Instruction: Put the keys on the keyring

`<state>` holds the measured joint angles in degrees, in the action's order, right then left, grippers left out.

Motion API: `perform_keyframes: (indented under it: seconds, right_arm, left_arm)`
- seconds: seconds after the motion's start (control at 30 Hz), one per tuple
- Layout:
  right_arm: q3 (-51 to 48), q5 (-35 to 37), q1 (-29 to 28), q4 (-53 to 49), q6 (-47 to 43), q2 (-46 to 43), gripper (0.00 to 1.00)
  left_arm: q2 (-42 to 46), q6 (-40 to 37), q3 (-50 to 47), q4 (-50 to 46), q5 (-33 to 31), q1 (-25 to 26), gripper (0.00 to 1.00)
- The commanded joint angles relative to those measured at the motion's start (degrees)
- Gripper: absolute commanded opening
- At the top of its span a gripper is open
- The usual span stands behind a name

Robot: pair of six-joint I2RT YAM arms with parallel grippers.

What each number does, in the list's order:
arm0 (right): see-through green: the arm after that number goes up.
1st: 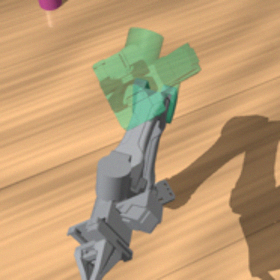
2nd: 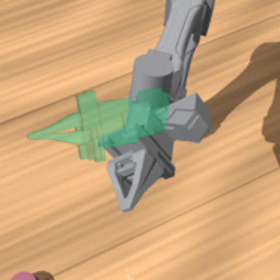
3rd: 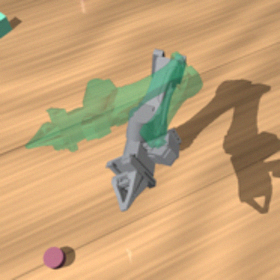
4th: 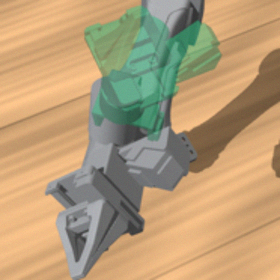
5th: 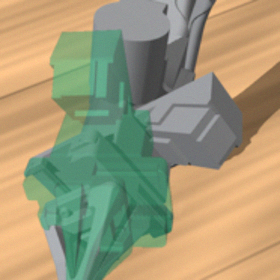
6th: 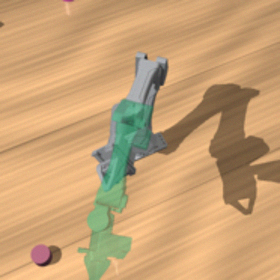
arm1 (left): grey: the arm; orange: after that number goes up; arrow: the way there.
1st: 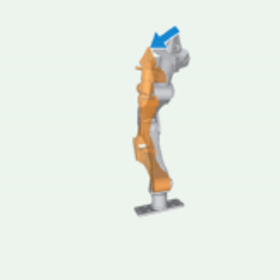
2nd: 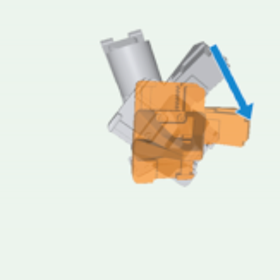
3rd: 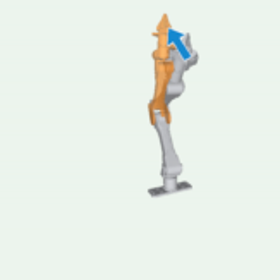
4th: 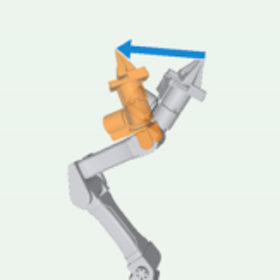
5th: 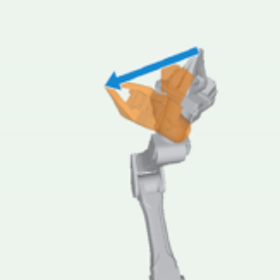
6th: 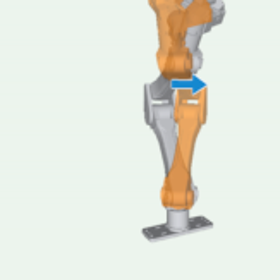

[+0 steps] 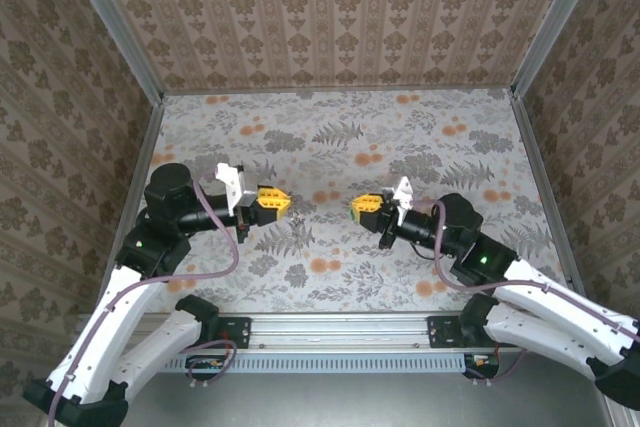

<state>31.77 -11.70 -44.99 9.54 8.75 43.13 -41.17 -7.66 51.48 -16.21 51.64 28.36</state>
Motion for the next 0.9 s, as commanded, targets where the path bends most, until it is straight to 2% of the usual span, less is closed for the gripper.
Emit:
perform_keyframes:
  seconds: [0.0,0.13,0.23,0.4,0.87]
  right_arm:
    - [-8.5,2.9,1.1,-4.0,13.5,-1.5,0.0]
    - [-18.2,4.0,1.2,1.4,17.8,-3.1,0.0]
    - [-21.8,4.7,1.2,2.7,18.6,-3.8,0.0]
    - [-24.5,7.3,1.2,1.8,20.3,-3.6,0.0]
    - [-29.2,16.3,1.4,5.3,27.6,3.4,0.0]
  left_arm:
    - [0.8,0.6,-0.2,2.0,-1.5,-0.6,0.0]
    - [0.9,0.6,-0.4,2.2,-0.9,-1.4,0.0]
    - [0.7,1.0,-0.6,2.6,0.1,-1.9,0.0]
    - [0.7,1.8,-1.0,3.6,1.4,-4.1,0.0]
    - [1.1,2.3,-1.3,4.4,2.2,-4.4,0.0]
